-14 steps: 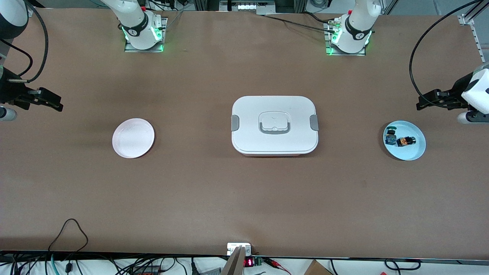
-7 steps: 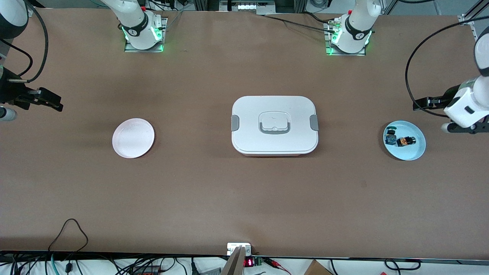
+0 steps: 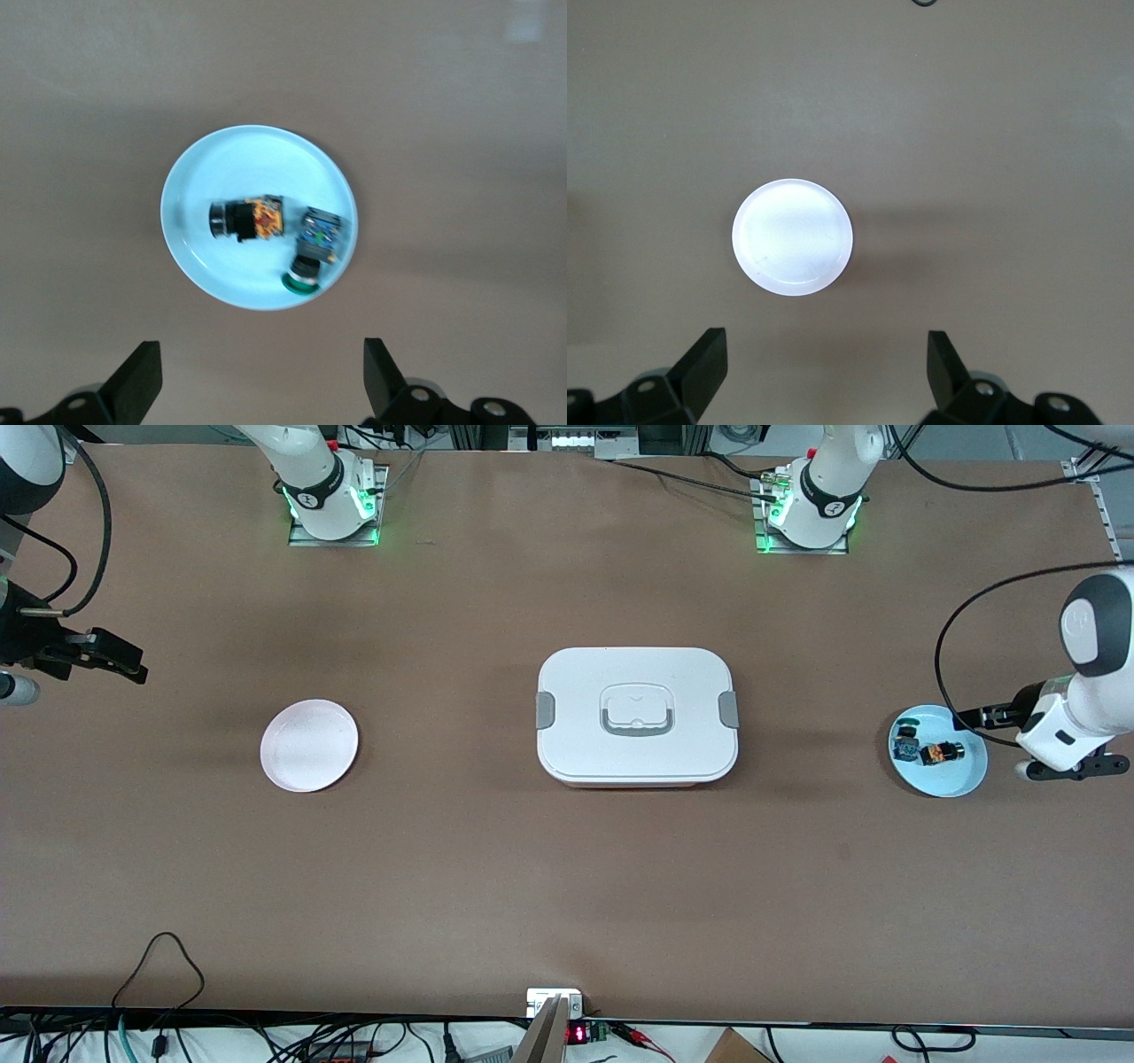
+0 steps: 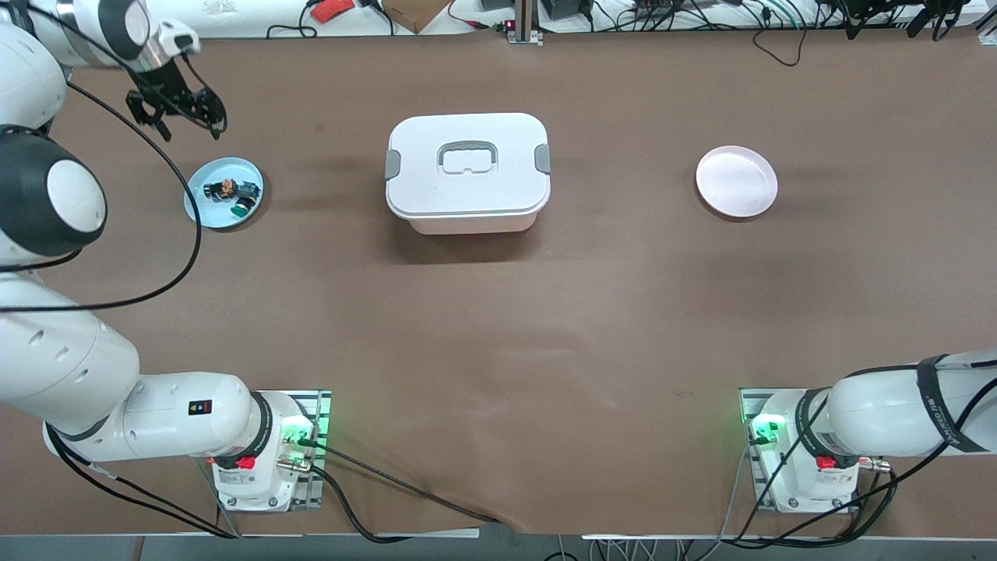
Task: Transfer orange switch to right arm and place
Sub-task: 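Lower the left gripper over the orange switch on the blue plate, then close the left gripper on the orange switch and lift it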
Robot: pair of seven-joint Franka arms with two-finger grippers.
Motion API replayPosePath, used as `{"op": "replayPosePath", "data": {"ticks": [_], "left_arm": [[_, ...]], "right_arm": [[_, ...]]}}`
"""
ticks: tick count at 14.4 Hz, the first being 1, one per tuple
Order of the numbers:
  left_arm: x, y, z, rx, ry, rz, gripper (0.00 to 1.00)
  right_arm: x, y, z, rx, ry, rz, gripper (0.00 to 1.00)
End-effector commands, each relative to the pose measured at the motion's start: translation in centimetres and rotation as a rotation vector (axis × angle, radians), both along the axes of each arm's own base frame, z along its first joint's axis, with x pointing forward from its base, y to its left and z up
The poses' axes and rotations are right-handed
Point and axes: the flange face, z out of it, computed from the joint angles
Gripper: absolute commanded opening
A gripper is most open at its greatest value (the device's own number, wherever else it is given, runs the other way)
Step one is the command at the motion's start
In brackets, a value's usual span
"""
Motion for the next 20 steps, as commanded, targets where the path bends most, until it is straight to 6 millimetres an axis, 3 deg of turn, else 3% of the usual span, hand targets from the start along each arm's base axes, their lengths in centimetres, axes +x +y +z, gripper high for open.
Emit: {"op": "replayPosePath", "data": {"ticks": [1,5,9,20], "left_arm": [[-0.6,2.3,-5.0,0.006,-0.022,0.003,1.0],[-2.4,3.2,-9.3,-0.011,-0.03,0.031,1.0],[-2.2,4.3,-14.5,-0.081,-0.043,0.145,1.0],[-2.3,5.4,-14.6,-0.078,-0.06,0.148,0.97]], "right_arm": [[-0.4,0.1,0.7,0.019,-0.002,-0.012,1.0],[-0.4,0.1,0.7,0.019,-0.002,-0.012,1.0],[-0.4,0.1,0.7,0.019,0.0,-0.014,1.0],[-0.8,0.2,1.5,0.017,-0.008,0.023,1.0]]}}
